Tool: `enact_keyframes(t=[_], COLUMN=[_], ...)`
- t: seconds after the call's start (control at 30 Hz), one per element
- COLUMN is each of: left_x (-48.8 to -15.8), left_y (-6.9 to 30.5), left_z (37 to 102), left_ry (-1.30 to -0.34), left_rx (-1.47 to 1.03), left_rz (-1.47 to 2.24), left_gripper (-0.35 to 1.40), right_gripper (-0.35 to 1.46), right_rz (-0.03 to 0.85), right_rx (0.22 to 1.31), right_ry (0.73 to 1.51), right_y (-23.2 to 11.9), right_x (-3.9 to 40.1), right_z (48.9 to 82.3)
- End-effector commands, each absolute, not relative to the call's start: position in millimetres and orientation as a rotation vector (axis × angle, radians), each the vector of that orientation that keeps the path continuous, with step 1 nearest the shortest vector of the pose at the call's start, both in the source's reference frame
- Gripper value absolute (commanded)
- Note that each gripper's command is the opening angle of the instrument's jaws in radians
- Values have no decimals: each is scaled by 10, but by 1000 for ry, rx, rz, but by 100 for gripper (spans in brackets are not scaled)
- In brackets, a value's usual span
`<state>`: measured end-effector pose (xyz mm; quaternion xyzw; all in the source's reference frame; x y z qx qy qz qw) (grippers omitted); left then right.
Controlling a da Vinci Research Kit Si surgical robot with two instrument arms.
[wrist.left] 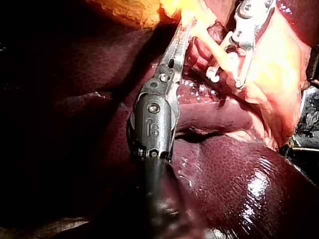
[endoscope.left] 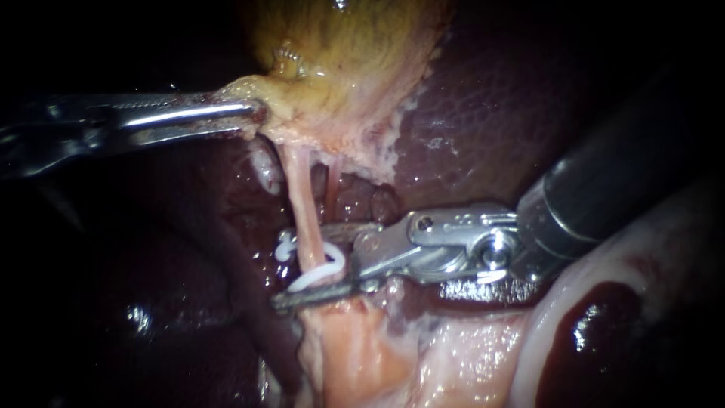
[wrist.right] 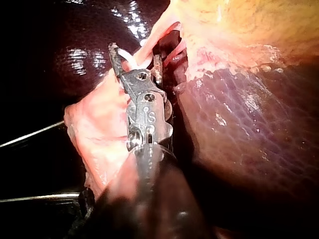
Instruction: Clipping first clip left tube
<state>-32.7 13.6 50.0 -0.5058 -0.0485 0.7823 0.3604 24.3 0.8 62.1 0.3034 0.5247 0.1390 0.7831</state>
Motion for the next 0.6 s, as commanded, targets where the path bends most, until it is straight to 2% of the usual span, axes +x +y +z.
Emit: enact_keyframes(t=[0.03, 0.4, 0.6], left_x=[-327, -326, -326], left_y=[136, 136, 136], left_z=[500, 500, 500], left_ry=[-125, -124, -124], left_rx=[-1304, -1303, -1303], left_rz=[2016, 2016, 2016], left_gripper=[-35, -35, -35], right_gripper=[50, 50, 49], right_rz=[304, 286, 281], right_rx=[658, 751, 781], right_ry=[1137, 1214, 1226], right_y=[7, -13, -25], right_x=[243, 247, 253], right_z=[620, 583, 559])
